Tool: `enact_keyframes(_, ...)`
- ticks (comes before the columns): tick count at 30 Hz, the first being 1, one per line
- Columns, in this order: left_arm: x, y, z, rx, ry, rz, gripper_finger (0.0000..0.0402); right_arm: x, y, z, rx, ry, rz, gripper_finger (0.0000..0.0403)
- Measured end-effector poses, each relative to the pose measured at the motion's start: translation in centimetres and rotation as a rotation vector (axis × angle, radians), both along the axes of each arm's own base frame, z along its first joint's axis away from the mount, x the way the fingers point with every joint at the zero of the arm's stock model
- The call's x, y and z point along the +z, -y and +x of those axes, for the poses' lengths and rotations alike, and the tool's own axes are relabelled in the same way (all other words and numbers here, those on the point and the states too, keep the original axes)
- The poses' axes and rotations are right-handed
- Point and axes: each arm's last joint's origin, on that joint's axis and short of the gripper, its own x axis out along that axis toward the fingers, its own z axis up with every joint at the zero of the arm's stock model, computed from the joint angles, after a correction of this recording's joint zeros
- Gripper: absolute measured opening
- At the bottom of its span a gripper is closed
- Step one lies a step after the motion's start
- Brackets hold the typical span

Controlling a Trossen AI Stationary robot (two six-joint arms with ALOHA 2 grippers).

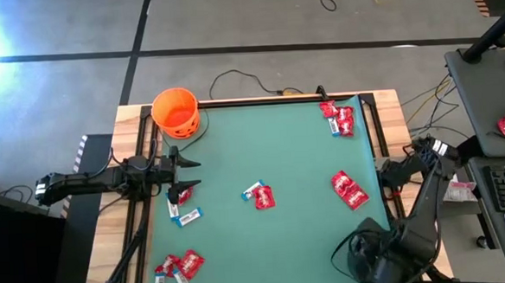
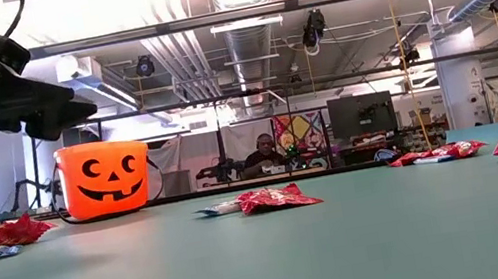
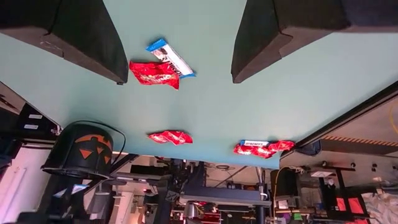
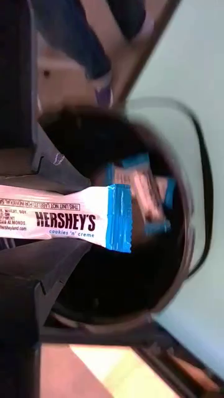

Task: Sort candy by brand, put in halloween buckets
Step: Put the white chocolate into the black bucket

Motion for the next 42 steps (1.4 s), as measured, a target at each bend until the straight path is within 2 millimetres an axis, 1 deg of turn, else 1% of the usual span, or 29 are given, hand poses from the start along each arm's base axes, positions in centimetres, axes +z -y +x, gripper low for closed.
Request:
enact_keyframes(3, 0.0, 0.0, 0.0, 0.0, 0.0, 0.0, 0.0272, -2.1, 0.1, -0.6, 0.018, 0.005, 0.008, 0.0105)
enact_keyframes(8, 0.0, 0.0, 0.0, 0.0, -0.001, 0.0, 0.0272, -6.6, 0.3, -1.2, 0.025, -0.049, 0.013, 0.0105)
enact_keyframes(10, 0.0, 0.0, 0.0, 0.0, -0.001, 0.0, 0.0272, -7.9, 0.4, -1.3, 0.028, -0.053, 0.014, 0.0107)
enact_keyframes(12, 0.0, 0.0, 0.0, -0.001, -0.001, 0.0, 0.0272, -8.6, 0.5, -1.4, 0.024, -0.06, 0.004, 0.0116)
enact_keyframes(15, 0.0, 0.0, 0.0, -0.001, -0.001, 0.0, 0.0272, -8.7, 0.6, -1.6, 0.027, -0.062, 0.0, 0.0144)
enact_keyframes(19, 0.0, 0.0, 0.0, -0.001, -0.001, 0.0, 0.0272, -7.8, 0.5, -1.7, 0.067, -0.052, 0.02, 0.0193)
enact_keyframes(22, 0.0, 0.0, 0.0, -0.001, -0.001, 0.0, 0.0272, -6.1, 0.6, -1.5, 0.068, -0.063, 0.031, 0.0226)
enact_keyframes(24, 0.0, 0.0, 0.0, 0.0, -0.001, 0.0, 0.0272, -4.4, 1.0, -0.9, 0.052, -0.062, 0.044, 0.0244)
enact_keyframes(27, 0.0, 0.0, 0.0, 0.0, -0.001, 0.0, 0.0272, -1.9, 2.4, 0.9, 0.006, -0.064, 0.041, 0.026)
enact_keyframes(30, 0.0, 0.0, 0.0, -0.001, -0.001, 0.0, 0.0272, 1.1, 4.3, 3.6, -0.043, -0.023, 0.081, 0.0263)
enact_keyframes(32, 0.0, 0.0, 0.0, -0.001, -0.001, 0.0, 0.0272, 3.0, 5.6, 5.5, -0.061, 0.081, 0.067, 0.0259)
enact_keyframes(34, 0.0, 0.0, 0.0, 0.0, -0.001, 0.0, 0.0272, 4.2, 6.9, 7.5, -0.046, 0.213, -0.005, 0.0253)
enact_keyframes(36, 0.0, 0.0, 0.0, 0.0, -0.001, 0.0, 0.0272, 4.5, 8.2, 9.8, 0.007, 0.31, -0.101, 0.0247)
enact_keyframes(38, 0.0, 0.0, 0.0, 0.0, -0.001, 0.0, 0.0272, 4.0, 9.6, 12.2, 0.082, 0.33, -0.174, 0.0246)
enact_keyframes(40, 0.0, 0.0, 0.0, -0.001, -0.001, 0.0, 0.0272, 3.0, 11.0, 15.0, 0.186, 0.333, -0.181, 0.0248)
enact_keyframes(42, 0.0, 0.0, 0.0, 0.0, -0.001, 0.0, 0.0272, 1.4, 12.3, 18.0, 0.316, 0.339, -0.173, 0.0255)
